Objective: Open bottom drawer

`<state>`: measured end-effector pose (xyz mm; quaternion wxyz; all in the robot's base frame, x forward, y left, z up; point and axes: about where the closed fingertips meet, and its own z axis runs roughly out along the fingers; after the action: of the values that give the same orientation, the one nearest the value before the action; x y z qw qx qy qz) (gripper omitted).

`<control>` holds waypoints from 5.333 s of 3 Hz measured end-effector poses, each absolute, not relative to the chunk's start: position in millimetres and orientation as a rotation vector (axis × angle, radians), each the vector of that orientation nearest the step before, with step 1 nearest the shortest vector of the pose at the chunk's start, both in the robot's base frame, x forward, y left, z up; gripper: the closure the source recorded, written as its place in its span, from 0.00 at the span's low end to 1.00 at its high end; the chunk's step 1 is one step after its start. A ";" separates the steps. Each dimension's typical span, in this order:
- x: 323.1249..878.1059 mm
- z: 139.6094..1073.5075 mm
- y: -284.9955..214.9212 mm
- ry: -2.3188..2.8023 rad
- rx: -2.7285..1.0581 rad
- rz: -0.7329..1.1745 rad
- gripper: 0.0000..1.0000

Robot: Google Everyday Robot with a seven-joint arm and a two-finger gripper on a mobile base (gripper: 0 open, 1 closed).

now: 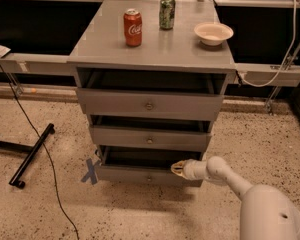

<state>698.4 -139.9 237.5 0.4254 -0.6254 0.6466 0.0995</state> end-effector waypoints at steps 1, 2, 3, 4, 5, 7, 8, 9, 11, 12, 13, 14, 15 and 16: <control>712.3 232.5 -140.3 1.609 -1.548 0.251 1.00; 725.1 227.0 -138.5 1.603 -1.538 0.257 1.00; 736.3 217.3 -136.5 1.612 -1.533 0.258 1.00; 746.3 207.7 -135.2 1.626 -1.531 0.260 1.00; 752.1 199.6 -133.9 1.641 -1.533 0.264 1.00; 740.0 173.3 -141.8 1.711 -1.551 0.300 1.00; 739.9 174.7 -141.9 1.711 -1.551 0.301 1.00; 737.9 174.5 -143.6 1.716 -1.551 0.302 1.00; 722.4 174.8 -156.4 1.754 -1.546 0.317 1.00; 692.5 175.4 -180.9 1.821 -1.508 0.332 1.00; 645.7 177.4 -203.5 1.892 -1.461 0.371 1.00; 623.1 177.7 -199.0 1.893 -1.453 0.426 1.00; 621.6 183.5 -179.6 1.832 -1.474 0.483 1.00; 622.0 188.8 -165.2 1.789 -1.497 0.516 1.00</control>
Offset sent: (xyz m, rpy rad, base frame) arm 0.0464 -0.0038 -0.0155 0.0372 -0.0194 -0.0142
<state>622.0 -165.2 188.8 0.3676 -0.5827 0.6964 0.2008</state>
